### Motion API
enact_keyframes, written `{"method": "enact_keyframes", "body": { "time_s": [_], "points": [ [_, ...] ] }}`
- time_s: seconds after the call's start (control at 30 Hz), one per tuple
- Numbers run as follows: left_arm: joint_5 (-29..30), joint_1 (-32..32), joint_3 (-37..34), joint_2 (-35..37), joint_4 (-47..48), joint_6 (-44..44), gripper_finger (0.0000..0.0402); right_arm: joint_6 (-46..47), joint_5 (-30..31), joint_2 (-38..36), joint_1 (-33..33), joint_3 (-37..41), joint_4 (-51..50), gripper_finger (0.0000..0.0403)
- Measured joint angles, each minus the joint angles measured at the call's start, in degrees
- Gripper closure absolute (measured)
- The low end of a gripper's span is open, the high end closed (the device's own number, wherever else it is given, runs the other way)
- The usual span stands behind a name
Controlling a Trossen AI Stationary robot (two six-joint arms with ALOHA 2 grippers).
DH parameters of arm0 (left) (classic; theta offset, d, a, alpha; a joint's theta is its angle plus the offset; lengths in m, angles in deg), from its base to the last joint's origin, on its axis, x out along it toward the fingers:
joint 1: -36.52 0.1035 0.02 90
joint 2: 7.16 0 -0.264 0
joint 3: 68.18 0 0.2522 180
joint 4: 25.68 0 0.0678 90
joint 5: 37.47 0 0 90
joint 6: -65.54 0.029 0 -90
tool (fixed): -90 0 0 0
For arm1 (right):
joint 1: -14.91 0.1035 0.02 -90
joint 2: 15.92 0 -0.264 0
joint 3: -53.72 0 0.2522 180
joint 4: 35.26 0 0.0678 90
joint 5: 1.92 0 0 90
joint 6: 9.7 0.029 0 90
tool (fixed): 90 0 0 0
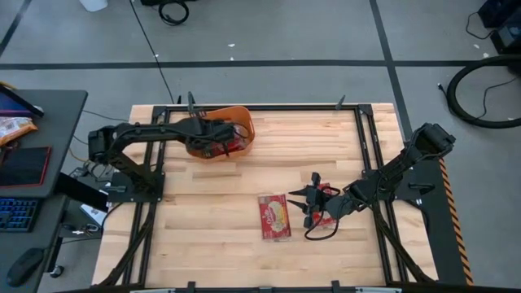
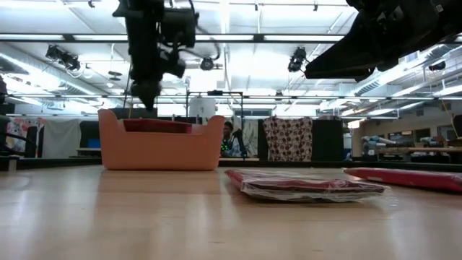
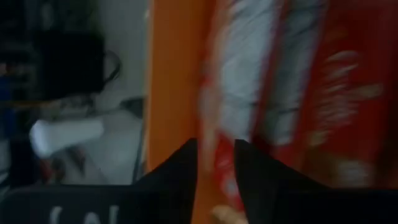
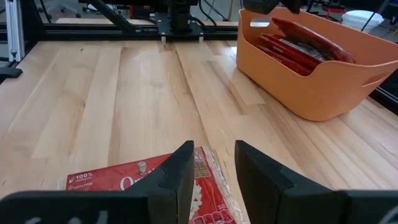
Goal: Sort popcorn bags into baskets
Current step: Put the red popcorn bag into the orange bin
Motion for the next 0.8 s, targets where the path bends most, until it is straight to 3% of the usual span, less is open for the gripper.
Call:
{"method": "enact_keyframes", "body": {
  "time_s": [0.23, 0.53, 0.8],
  "points": [
    [-15.13, -11.71, -0.94, -0.38, -19.72, 6.15, 0.0268, 0.0, 0.0, 0.0, 0.0, 0.0, 0.0, 0.0282],
    [-19.27, -27.66, -0.25, -12.3, -33.57, 4.11, 0.0267, 0.28, 0.04, 0.0, 0.0, 0.0, 0.02, 0.0282],
    [-22.14, -34.5, 10.86, -26.27, -35.62, 3.33, 0.0267, 0.4, 0.09, 0.0, -0.47, 0.0, 0.43, 0.0282]
  ]
}}
